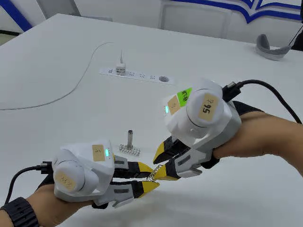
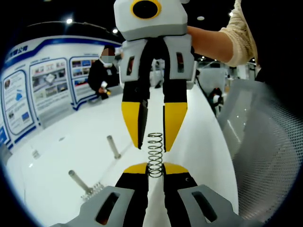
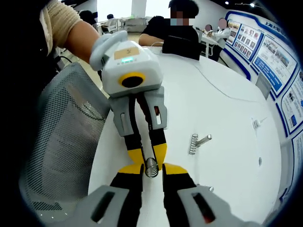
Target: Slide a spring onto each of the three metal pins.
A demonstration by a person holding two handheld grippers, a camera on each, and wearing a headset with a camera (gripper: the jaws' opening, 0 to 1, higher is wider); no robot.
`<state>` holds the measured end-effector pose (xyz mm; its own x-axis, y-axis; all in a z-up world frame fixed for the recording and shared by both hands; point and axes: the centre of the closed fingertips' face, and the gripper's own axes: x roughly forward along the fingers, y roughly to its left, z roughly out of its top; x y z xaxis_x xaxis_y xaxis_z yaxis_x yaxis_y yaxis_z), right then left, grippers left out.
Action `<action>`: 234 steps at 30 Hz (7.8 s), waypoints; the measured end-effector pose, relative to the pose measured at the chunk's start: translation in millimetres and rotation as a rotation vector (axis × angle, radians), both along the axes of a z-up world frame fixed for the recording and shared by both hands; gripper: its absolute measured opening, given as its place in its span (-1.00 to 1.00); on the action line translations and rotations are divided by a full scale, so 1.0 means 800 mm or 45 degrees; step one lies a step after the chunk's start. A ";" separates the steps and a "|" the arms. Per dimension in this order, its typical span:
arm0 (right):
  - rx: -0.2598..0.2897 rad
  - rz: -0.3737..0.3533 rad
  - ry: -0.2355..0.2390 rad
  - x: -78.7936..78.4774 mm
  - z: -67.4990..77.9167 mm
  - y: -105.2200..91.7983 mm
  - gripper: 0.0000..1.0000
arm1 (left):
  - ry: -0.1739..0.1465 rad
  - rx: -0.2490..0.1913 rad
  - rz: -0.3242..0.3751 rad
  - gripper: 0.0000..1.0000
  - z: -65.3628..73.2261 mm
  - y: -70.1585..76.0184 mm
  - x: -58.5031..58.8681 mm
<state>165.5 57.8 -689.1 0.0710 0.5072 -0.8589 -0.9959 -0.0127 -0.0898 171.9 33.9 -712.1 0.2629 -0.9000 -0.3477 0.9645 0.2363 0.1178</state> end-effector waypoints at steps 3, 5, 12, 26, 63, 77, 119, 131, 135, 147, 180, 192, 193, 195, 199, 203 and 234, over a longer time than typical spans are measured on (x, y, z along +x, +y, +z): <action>0.015 -0.020 0.008 0.001 -0.004 -0.001 -0.67 | -0.003 -0.011 0.001 -0.79 0.002 -0.001 0.000; 0.027 -0.032 0.014 0.002 -0.004 -0.001 -0.68 | -0.002 -0.018 0.000 -0.79 0.004 -0.002 0.000; 0.060 -0.057 0.033 0.003 -0.005 0.001 -0.74 | 0.005 -0.045 0.015 -0.79 0.009 -0.002 0.003; 0.036 -0.058 0.023 0.010 -0.002 0.002 -0.76 | 0.026 -0.053 0.071 -0.67 0.006 0.008 0.012; -0.006 -0.225 -0.094 0.087 0.033 -0.061 -0.75 | 0.091 -0.082 0.326 -0.14 -0.002 0.080 0.041; -0.077 -0.290 -0.093 0.124 0.015 -0.075 -0.75 | 0.082 -0.088 0.364 -0.08 0.000 0.090 0.048; -0.194 -0.280 0.040 0.135 -0.045 -0.065 -0.75 | 0.125 -0.109 0.432 0.19 -0.005 0.099 0.057; -0.224 -0.289 0.050 0.137 -0.069 -0.066 -0.75 | 0.131 -0.110 0.437 0.20 -0.006 0.101 0.058; -0.229 -0.289 0.049 0.137 -0.073 -0.065 -0.75 | 0.131 -0.110 0.439 0.20 -0.007 0.102 0.059; -0.228 -0.300 0.043 0.140 -0.076 -0.063 -0.75 | 0.131 -0.107 0.439 0.19 -0.007 0.102 0.059; -0.058 -0.264 0.009 0.127 -0.059 0.012 -0.65 | 0.125 -0.090 0.441 0.18 -0.006 0.105 0.059; -0.024 -0.299 0.033 0.130 -0.080 0.041 -0.66 | 0.127 -0.081 0.445 0.17 -0.007 0.107 0.060; -0.025 -0.300 0.039 0.130 -0.082 0.042 -0.67 | 0.130 -0.081 0.445 0.18 -0.008 0.107 0.060; -0.033 -0.304 0.053 0.129 -0.087 0.044 -0.67 | 0.128 -0.079 0.444 0.17 -0.008 0.107 0.060; -0.049 -0.314 0.062 0.130 -0.094 0.044 -0.69 | 0.129 -0.079 0.445 0.17 -0.007 0.107 0.060; -0.057 -0.329 0.075 0.132 -0.098 0.044 -0.70 | 0.128 -0.079 0.447 0.17 -0.007 0.108 0.061; -0.076 -0.178 0.028 0.091 -0.060 0.029 -0.77 | 0.106 -0.058 0.410 0.11 -0.003 0.099 0.056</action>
<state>238.2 80.7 -737.2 0.1185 0.4415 -0.8894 -0.9900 0.1216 -0.0715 216.5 112.8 -714.8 0.5086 -0.7906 -0.3410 0.8455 0.5335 0.0242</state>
